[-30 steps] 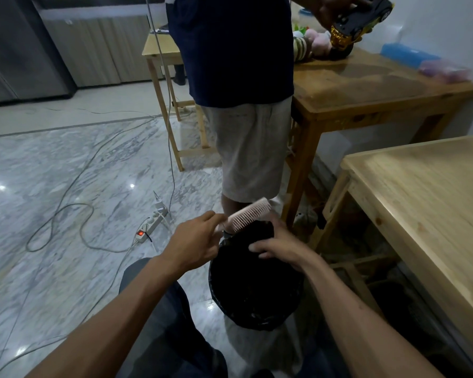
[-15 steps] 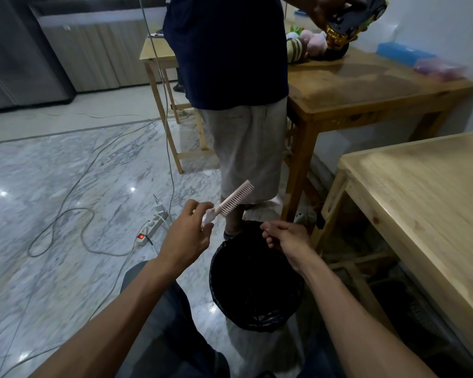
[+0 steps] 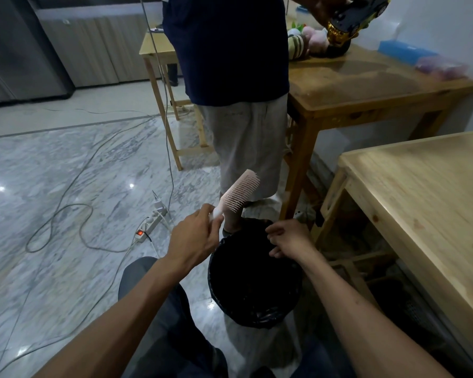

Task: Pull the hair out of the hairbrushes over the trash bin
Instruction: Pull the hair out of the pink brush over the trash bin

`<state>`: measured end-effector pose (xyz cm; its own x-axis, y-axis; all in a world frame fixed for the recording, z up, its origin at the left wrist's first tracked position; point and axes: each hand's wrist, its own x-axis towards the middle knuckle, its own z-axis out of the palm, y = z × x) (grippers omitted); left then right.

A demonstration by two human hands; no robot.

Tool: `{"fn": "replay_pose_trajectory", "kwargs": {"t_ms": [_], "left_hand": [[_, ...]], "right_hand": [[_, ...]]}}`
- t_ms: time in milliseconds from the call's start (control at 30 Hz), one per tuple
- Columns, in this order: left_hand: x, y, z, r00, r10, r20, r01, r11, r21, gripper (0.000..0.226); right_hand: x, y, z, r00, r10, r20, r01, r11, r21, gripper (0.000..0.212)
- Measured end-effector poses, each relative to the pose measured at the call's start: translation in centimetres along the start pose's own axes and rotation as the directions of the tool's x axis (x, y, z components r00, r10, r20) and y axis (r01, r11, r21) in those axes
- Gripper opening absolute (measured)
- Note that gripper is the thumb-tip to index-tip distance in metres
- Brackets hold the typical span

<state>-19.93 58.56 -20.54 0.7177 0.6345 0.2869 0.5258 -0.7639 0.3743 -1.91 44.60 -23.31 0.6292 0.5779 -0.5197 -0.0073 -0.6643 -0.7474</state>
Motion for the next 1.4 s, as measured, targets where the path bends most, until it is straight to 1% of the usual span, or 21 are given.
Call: {"fn": "replay_pose_trajectory", "kwargs": {"t_ms": [67, 100, 133, 167, 200, 233, 300, 333, 367, 400, 467, 567, 667, 733, 800, 900, 1000, 1100, 1167, 1267, 1400], "left_hand": [[-0.1, 0.4, 0.2, 0.998, -0.058, 0.02, 0.059, 0.997, -0.054, 0.028], [-0.1, 0.6, 0.3, 0.996, -0.081, 0.039, 0.084, 0.993, -0.086, 0.031], [-0.1, 0.8, 0.4, 0.993, -0.095, 0.064, 0.101, 0.989, -0.109, 0.033], [-0.2, 1.0, 0.5, 0.991, -0.094, 0.09, 0.105, 0.987, -0.124, 0.033], [-0.3, 1.1, 0.6, 0.99, -0.086, 0.113, 0.1, 0.986, -0.13, 0.03], [-0.4, 1.2, 0.8, 0.988, -0.079, 0.136, 0.097, 0.987, -0.131, 0.027], [-0.5, 1.3, 0.9, 0.981, -0.088, 0.176, 0.115, 0.982, -0.148, 0.021], [-0.6, 1.4, 1.0, 0.977, -0.101, 0.189, 0.134, 0.976, -0.172, 0.019], [-0.7, 1.6, 1.0, 0.973, -0.117, 0.2, 0.157, 0.968, -0.197, 0.018], [-0.8, 1.8, 1.0, 0.968, -0.132, 0.211, 0.179, 0.959, -0.22, 0.017], [-0.9, 2.1, 1.0, 0.958, -0.154, 0.243, 0.216, 0.943, -0.253, 0.014], [-1.0, 2.5, 0.7, 0.94, -0.128, 0.315, 0.236, 0.913, -0.332, 0.016], [-1.1, 3.2, 0.3, 0.952, -0.06, 0.302, 0.164, 0.929, -0.333, 0.016], [-1.0, 3.7, -0.2, 0.969, -0.037, 0.246, 0.128, 0.922, -0.365, 0.01], [-0.8, 4.4, -0.8, 0.981, -0.01, 0.192, 0.089, 0.91, -0.405, 0.014], [0.0, 5.9, -1.8, 0.992, 0.028, 0.119, 0.028, 0.895, -0.445, 0.015], [1.1, 7.9, -2.8, 0.996, 0.078, 0.036, -0.053, 0.885, -0.463, 0.015], [2.3, 10.4, -3.8, 0.984, 0.175, -0.041, -0.172, 0.86, -0.48, 0.018], [2.9, 12.5, -4.4, 0.968, 0.238, -0.079, -0.246, 0.84, -0.483, 0.019], [3.4, 16.3, -5.1, 0.939, 0.33, -0.101, -0.334, 0.795, -0.506, 0.021], [3.4, 21.6, -5.0, 0.89, 0.445, -0.099, -0.428, 0.742, -0.515, 0.027]], "right_hand": [[-0.3, -0.1, -0.4, 0.994, -0.079, -0.08, 0.065, 0.984, -0.164, 0.011], [-0.4, -0.2, -0.4, 0.986, -0.13, -0.102, 0.103, 0.965, -0.24, 0.018], [-0.4, -0.2, -0.2, 0.98, -0.171, -0.1, 0.137, 0.951, -0.277, 0.03], [-0.4, -0.3, 0.0, 0.978, -0.192, -0.085, 0.163, 0.949, -0.27, 0.038], [-0.4, -0.5, 0.2, 0.976, -0.207, -0.064, 0.187, 0.955, -0.231, 0.041], [-0.3, -0.7, 0.5, 0.976, -0.215, -0.044, 0.207, 0.967, -0.151, 0.039], [-0.5, -1.3, 0.9, 0.979, -0.202, 0.004, 0.2, 0.971, 0.129, 0.024], [-0.9, -1.7, 0.9, 0.979, -0.196, 0.049, 0.174, 0.941, 0.29, 0.018], [-1.3, -2.1, 0.8, 0.974, -0.21, 0.085, 0.157, 0.897, 0.413, 0.016], [-1.7, -2.5, 0.7, 0.968, -0.232, 0.094, 0.159, 0.86, 0.485, 0.018], [-2.3, -3.1, 0.3, 0.965, -0.254, 0.061, 0.18, 0.818, 0.546, 0.017], [-2.7, -3.8, 0.0, 0.965, -0.257, -0.042, 0.238, 0.801, 0.549, 0.007], [-3.3, -4.8, -0.5, 0.952, -0.276, -0.131, 0.302, 0.784, 0.542, 0.009], [-3.9, -5.5, -1.1, 0.943, -0.275, -0.186, 0.332, 0.776, 0.537, 0.011], [-4.4, -6.2, -2.1, 0.935, -0.268, -0.234, 0.354, 0.768, 0.534, 0.012], [-5.5, -6.9, -4.1, 0.919, -0.271, -0.285, 0.389, 0.741, 0.548, 0.022], [-7.4, -7.7, -6.5, 0.891, -0.304, -0.338, 0.449, 0.706, 0.548, 0.02], [-9.7, -8.2, -9.4, 0.854, -0.32, -0.41, 0.506, 0.695, 0.512, 0.02], [-11.4, -8.2, -11.4, 0.828, -0.323, -0.458, 0.537, 0.691, 0.484, 0.014], [-14.0, -7.7, -14.5, 0.787, -0.3, -0.539, 0.575, 0.674, 0.464, 0.014], [-16.9, -5.4, -18.7, 0.734, -0.228, -0.64, 0.595, 0.669, 0.445, 0.018]]}}
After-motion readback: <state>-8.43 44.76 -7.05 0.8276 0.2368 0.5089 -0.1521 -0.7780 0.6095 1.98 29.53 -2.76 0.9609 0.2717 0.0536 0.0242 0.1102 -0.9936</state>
